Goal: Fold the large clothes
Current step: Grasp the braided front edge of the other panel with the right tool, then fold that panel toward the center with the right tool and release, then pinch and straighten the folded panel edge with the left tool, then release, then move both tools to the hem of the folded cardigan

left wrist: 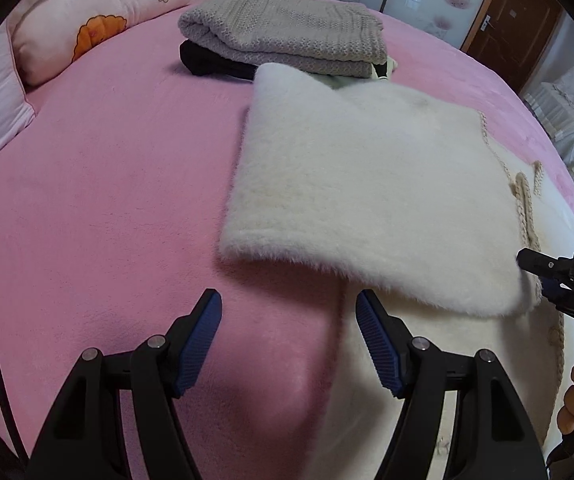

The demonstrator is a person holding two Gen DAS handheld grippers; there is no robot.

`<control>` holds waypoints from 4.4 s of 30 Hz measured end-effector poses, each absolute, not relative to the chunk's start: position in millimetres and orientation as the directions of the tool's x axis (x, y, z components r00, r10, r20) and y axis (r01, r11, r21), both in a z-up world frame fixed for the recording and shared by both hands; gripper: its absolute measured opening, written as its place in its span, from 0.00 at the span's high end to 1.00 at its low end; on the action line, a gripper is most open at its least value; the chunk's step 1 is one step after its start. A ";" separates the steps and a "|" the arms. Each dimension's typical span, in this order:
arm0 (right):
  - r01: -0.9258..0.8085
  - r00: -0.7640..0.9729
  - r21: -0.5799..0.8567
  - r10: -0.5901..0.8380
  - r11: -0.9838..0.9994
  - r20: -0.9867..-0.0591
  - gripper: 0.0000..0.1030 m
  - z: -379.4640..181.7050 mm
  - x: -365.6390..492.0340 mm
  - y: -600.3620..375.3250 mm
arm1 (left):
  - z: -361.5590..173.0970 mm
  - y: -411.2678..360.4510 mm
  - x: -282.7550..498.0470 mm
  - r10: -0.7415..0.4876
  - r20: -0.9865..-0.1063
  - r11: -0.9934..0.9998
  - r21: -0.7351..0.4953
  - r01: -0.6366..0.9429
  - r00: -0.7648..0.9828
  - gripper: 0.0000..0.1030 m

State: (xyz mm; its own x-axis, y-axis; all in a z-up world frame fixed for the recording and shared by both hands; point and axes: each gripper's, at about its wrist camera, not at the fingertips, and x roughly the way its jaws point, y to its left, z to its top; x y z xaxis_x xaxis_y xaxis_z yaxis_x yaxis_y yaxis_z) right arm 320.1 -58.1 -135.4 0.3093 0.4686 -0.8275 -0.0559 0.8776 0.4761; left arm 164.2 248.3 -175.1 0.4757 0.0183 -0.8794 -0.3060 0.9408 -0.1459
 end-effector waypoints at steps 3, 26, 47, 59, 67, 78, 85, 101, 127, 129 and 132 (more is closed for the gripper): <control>-0.135 0.287 0.439 0.459 0.888 -0.841 0.84 -129.5 324.0 -36.1 | -178.7 248.4 169.9 0.012 -0.879 0.937 -0.157 -0.313 0.476 0.34; -0.062 0.680 0.056 0.083 0.996 -0.728 0.85 4.7 333.0 -155.0 | -173.0 197.2 233.2 0.032 -0.891 0.958 -0.102 -0.270 0.453 0.60; 0.144 0.446 0.338 0.244 0.930 -0.861 0.64 -96.7 314.5 -248.5 | -137.3 186.6 216.7 -0.124 -0.902 0.992 -0.114 0.048 0.414 0.42; 0.129 0.436 0.296 0.214 0.947 -0.874 0.62 -105.3 374.5 -238.4 | -125.5 227.2 315.9 -0.073 -0.864 0.976 -0.164 -0.141 0.498 0.27; 0.080 0.432 0.254 0.196 0.964 -0.880 0.62 -126.2 388.0 -221.9 | -169.3 222.7 367.8 -0.031 -0.905 0.981 -0.109 -0.162 0.424 0.27; 0.075 0.581 0.094 0.033 0.993 -0.813 0.89 -100.3 395.8 -204.9 | -163.5 208.6 371.6 0.079 -0.861 0.973 -0.043 -0.227 0.502 0.86; 0.086 0.506 -0.008 -0.051 0.996 -0.861 0.85 -126.1 404.1 -194.7 | -175.4 207.1 372.0 0.102 -0.863 0.976 -0.009 -0.218 0.494 0.82; -0.203 0.509 0.256 0.325 0.945 -0.797 0.74 -79.8 315.7 -77.3 | -104.9 161.1 265.6 -0.163 -0.798 0.967 -0.246 -0.067 0.580 0.69; 0.026 0.523 0.117 0.086 0.993 -0.848 0.97 -128.4 324.2 -193.0 | -170.4 176.9 272.8 -0.201 -0.862 0.950 -0.287 -0.123 0.465 0.71; 0.019 0.513 0.147 0.117 0.989 -0.851 0.96 -119.4 318.6 -195.1 | -160.9 176.9 270.8 -0.199 -0.866 0.949 -0.287 -0.130 0.459 0.60; 0.017 0.515 0.177 0.143 0.984 -0.845 0.96 -98.6 303.6 -197.7 | -133.6 176.1 257.0 -0.150 -0.846 0.958 -0.253 -0.138 0.511 0.31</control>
